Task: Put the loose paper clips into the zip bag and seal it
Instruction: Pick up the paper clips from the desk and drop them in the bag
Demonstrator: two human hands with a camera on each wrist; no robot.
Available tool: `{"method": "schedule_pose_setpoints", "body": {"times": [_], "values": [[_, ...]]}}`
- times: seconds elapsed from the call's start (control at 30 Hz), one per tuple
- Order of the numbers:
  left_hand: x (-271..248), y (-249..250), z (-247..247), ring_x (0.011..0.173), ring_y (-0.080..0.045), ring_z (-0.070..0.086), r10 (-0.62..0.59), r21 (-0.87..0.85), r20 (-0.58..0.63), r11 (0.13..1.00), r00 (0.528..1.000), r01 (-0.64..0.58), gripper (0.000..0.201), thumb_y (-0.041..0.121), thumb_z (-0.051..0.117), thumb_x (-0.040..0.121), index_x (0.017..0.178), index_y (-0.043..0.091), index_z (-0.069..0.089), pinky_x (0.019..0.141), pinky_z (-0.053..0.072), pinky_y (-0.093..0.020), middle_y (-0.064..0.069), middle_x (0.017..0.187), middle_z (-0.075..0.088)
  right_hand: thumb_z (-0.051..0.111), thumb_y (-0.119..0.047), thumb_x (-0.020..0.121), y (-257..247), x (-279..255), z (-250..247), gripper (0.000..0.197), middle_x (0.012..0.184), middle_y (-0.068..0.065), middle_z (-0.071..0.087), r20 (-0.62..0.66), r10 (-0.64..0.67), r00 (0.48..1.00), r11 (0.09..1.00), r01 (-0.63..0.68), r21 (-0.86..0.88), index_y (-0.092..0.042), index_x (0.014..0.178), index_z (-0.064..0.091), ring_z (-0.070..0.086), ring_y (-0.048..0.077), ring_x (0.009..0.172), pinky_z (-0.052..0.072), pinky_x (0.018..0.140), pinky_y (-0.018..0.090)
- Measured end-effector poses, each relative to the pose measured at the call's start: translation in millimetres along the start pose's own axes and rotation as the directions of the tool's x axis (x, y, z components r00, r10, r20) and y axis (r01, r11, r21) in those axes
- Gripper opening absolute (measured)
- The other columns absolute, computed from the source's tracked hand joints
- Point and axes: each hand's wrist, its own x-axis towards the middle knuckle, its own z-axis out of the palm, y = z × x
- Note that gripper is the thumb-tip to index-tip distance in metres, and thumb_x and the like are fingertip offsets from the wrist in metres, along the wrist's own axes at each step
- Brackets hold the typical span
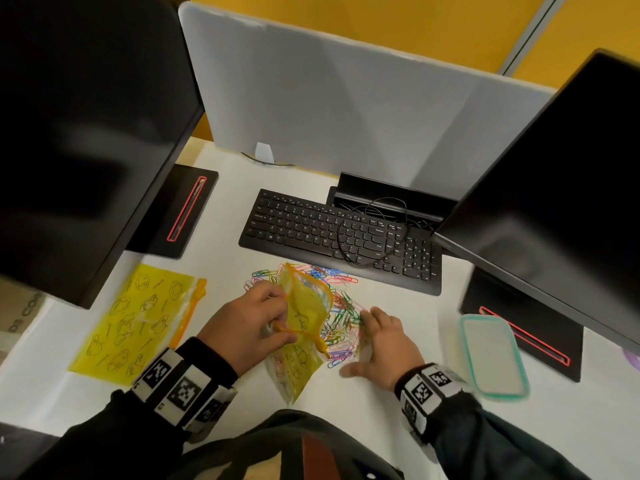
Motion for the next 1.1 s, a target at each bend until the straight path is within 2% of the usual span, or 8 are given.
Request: {"method": "schedule_pose_setpoints", "body": {"times": [0.1,0.23,0.4,0.63,0.73,0.77,0.93,1.1], "values": [[-0.7,2.0,0.4,0.084,-0.011,0.059,0.006,-0.021,0.004,1.0,1.0,-0.006,0.029,0.054,0.055,0.066,0.068,0.027,0.044,0.066,0.052,-0.028,0.014,0.096,0.047,0.076,-0.039,0.068,-5.6,-2.5,14.2,0.086,0.138,0.003,0.039,-0.107,0.019,0.994,0.999,-0.015,0.037,-0.016,0.138,0.032,0.035,0.023,0.125,0.037,0.103,0.033],[-1.4,3.8,1.2,0.09,-0.011,0.06,0.019,-0.024,0.021,1.0,1.0,-0.018,0.029,0.055,0.054,0.067,0.069,0.028,0.042,0.068,0.054,-0.032,0.014,0.097,0.048,0.073,-0.025,0.072,-9.8,8.9,15.9,0.082,0.13,0.006,0.042,-0.143,0.08,0.986,0.991,-0.064,0.118,-0.016,0.141,0.029,0.041,0.028,0.119,0.043,0.097,0.037],[-1.3,7.3,1.8,0.09,-0.013,0.061,0.035,-0.036,0.044,0.999,0.998,-0.033,0.029,0.054,0.054,0.067,0.069,0.029,0.041,0.069,0.054,-0.034,0.011,0.097,0.051,0.049,-0.014,0.088,-14.4,18.1,13.8,0.025,0.11,0.014,0.053,-0.217,0.074,0.973,0.994,-0.055,0.092,-0.007,0.111,0.056,0.057,0.033,0.1,0.047,0.082,0.036],[-1.8,12.0,1.5,0.085,-0.016,0.061,0.051,-0.023,0.043,0.999,0.998,-0.05,0.028,0.054,0.053,0.066,0.069,0.03,0.039,0.065,0.052,-0.034,0.006,0.096,0.054,0.054,-0.01,0.086,-3.1,7.9,11.3,0.015,0.099,0.017,0.067,-0.276,0.166,0.947,0.969,-0.105,0.224,-0.004,0.095,0.064,0.061,0.033,0.094,0.042,0.075,0.03],[-1.9,13.5,2.8,0.085,-0.017,0.061,0.047,-0.023,0.048,0.999,0.998,-0.046,0.028,0.054,0.053,0.066,0.07,0.029,0.04,0.067,0.053,-0.034,0.007,0.098,0.053,0.065,-0.011,0.081,3.5,-2.5,1.9,0.003,0.075,0.009,0.069,-0.346,0.244,0.906,0.89,-0.067,0.452,-0.011,0.078,0.067,0.06,0.022,0.069,0.04,0.059,0.019],[-2.1,13.8,3.1,0.086,-0.017,0.061,0.043,-0.022,0.05,0.999,0.998,-0.042,0.028,0.054,0.053,0.065,0.071,0.029,0.04,0.067,0.053,-0.034,0.006,0.099,0.053,0.068,-0.011,0.08,3.3,-7.6,-3.2,0.011,0.067,0.006,0.066,-0.352,0.265,0.898,0.851,-0.046,0.522,-0.016,0.071,0.065,0.056,0.017,0.061,0.04,0.055,0.016],[-1.5,15.3,3.4,0.083,-0.017,0.06,0.029,-0.012,0.05,1.0,0.998,-0.029,0.029,0.041,0.065,0.064,0.071,0.029,0.04,0.067,0.053,-0.034,0.016,0.099,0.044,0.069,-0.002,0.077,-11.6,-40.3,-40.2,0.019,0.055,0.006,0.058,-0.368,0.192,0.91,0.657,0.159,0.737,-0.015,0.064,0.065,0.049,0.018,0.052,0.045,0.058,0.037],[-0.5,18.3,5.9,0.083,-0.018,0.06,0.048,-0.011,0.061,0.999,0.997,-0.047,0.029,0.04,0.066,0.064,0.071,0.028,0.04,0.066,0.053,-0.034,0.017,0.101,0.041,0.074,-0.014,0.074,-48.7,-50.9,-65.5,0.011,0.056,0.006,0.062,-0.374,0.018,0.927,0.671,0.266,0.692,-0.016,0.067,0.066,0.055,0.019,0.051,0.052,0.061,0.045]]}}
